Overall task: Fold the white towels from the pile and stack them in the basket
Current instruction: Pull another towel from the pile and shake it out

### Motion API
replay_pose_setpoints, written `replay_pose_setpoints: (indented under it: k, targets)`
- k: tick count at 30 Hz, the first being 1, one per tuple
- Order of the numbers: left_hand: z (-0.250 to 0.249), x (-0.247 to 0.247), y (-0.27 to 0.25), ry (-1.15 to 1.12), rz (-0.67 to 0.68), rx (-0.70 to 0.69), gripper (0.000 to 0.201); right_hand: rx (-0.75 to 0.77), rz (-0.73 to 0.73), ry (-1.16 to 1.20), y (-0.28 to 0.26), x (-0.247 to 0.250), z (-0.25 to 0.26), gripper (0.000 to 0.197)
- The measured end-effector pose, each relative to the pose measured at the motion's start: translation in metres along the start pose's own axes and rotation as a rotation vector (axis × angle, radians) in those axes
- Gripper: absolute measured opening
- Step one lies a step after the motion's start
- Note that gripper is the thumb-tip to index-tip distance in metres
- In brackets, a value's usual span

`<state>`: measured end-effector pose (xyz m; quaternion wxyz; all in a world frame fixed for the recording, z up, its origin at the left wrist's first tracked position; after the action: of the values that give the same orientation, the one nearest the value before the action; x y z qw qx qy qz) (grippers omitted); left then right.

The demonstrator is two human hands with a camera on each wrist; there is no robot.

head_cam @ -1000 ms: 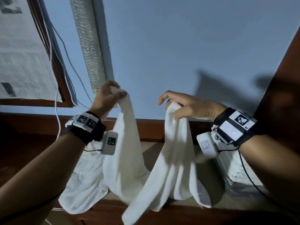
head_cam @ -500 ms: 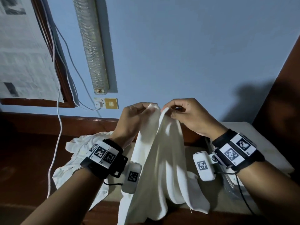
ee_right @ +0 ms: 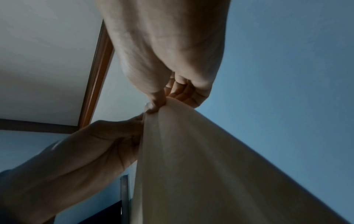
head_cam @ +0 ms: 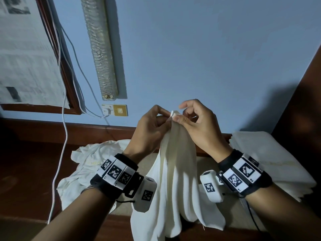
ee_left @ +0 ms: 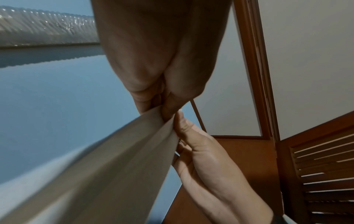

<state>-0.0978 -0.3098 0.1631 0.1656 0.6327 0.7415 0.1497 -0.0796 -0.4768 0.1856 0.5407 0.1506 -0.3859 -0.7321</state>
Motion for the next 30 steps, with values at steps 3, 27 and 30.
replay_pose_setpoints:
  k: [3,27,30]
  targets:
    - [-0.001,0.002,0.003,0.089,-0.003,-0.048,0.014,0.109,0.01,-0.036,-0.002,-0.003,0.002,0.012]
    - [0.091,0.306,0.079,1.149,-0.767,0.35,0.007,-0.243,-0.289,-0.687,0.084,0.16,-0.15,0.022]
    - [0.049,0.296,0.117,0.924,-0.718,0.347,0.039,-0.265,-0.285,-0.712,0.094,0.159,-0.153,0.024]
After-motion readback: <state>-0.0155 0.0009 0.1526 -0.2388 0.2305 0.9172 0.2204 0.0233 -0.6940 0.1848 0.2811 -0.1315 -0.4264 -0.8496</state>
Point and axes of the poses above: each hand's wrist, its own y-axis towards the middle knuckle, its own x-axis out of the back of the hand, z = x × y, the point moved 5 cm from there along y, towards the middle knuckle, and after that the axes turned 15 degrees about -z, right-handed, at the moved point
